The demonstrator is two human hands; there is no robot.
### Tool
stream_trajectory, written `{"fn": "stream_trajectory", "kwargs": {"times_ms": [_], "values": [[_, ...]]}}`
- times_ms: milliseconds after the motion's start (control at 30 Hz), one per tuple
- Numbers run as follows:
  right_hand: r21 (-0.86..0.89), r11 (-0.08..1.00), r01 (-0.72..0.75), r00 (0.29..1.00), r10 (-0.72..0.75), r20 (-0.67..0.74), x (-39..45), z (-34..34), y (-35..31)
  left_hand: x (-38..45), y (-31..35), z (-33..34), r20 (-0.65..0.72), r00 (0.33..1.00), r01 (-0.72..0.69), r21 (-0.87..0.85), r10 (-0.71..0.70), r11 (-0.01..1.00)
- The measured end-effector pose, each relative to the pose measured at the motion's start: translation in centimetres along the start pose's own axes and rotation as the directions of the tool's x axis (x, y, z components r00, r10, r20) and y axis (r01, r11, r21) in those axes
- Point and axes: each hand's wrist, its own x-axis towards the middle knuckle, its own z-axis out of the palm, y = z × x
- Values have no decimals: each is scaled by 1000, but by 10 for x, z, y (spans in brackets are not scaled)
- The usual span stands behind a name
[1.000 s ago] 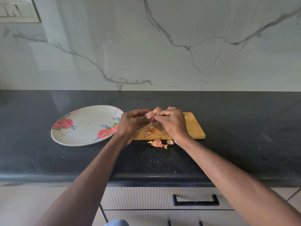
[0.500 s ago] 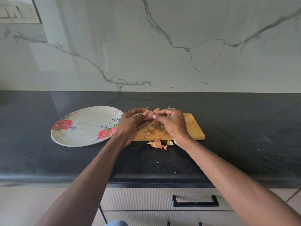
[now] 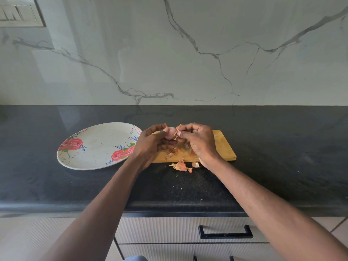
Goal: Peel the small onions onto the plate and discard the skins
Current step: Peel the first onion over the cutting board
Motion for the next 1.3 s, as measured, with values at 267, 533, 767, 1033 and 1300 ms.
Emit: {"fn": "stream_trajectory", "kwargs": {"times_ms": [267, 533, 767, 1033, 1300], "values": [[38, 998, -49, 999, 49, 9, -1, -1, -3, -4, 2, 2, 4, 1000, -1, -11, 1, 1000], [88, 992, -90, 996, 92, -18, -5, -5, -10, 2, 0, -2, -37, 999, 4, -23, -5, 1000], [-89, 996, -17, 1000, 15, -26, -2, -3, -3, 1, 2, -2, -61, 997, 32, -80, -37, 996], [-306, 931, 199, 980, -191, 59, 1, -1, 4, 0, 4, -1, -26, 1000, 10, -100, -13, 995], [-314, 925, 215, 977, -205, 65, 0, 0, 5, -2, 3, -1, 39, 999, -13, -182, 20, 983]]}}
